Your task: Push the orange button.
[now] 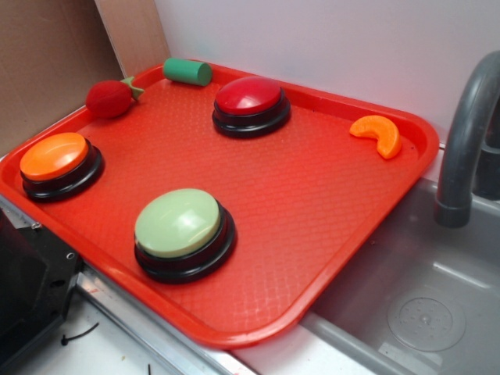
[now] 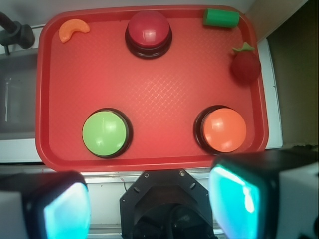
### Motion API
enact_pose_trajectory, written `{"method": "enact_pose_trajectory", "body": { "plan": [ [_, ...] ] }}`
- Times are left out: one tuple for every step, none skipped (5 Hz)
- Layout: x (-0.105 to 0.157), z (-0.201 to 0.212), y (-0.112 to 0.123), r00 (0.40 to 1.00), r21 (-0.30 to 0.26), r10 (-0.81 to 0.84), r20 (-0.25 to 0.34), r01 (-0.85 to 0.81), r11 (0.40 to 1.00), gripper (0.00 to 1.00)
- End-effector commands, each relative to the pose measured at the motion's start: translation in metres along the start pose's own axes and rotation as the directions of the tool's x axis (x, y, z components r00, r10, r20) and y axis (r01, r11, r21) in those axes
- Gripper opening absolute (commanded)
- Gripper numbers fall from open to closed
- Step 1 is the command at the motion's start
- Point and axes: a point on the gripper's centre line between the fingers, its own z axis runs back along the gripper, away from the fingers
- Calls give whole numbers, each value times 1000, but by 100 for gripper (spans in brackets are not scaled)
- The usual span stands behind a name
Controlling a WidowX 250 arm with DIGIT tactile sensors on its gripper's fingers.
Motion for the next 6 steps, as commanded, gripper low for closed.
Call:
{"method": "enact_pose_trajectory", "body": {
  "plan": [
    [0, 0, 0, 1000, 0, 0, 0, 0, 1000, 100],
    [-2, -44, 52, 973, 38, 224, -51, -222, 974, 100],
    [2, -61, 103, 951, 68, 307, -26, -304, 950, 100],
    [7, -89, 122, 951, 61, 308, -11, -306, 950, 100],
    [15, -119, 129, 969, 49, 248, -21, -247, 968, 100],
    [19, -154, 122, 984, 56, 167, -59, -163, 985, 100]
  ]
}}
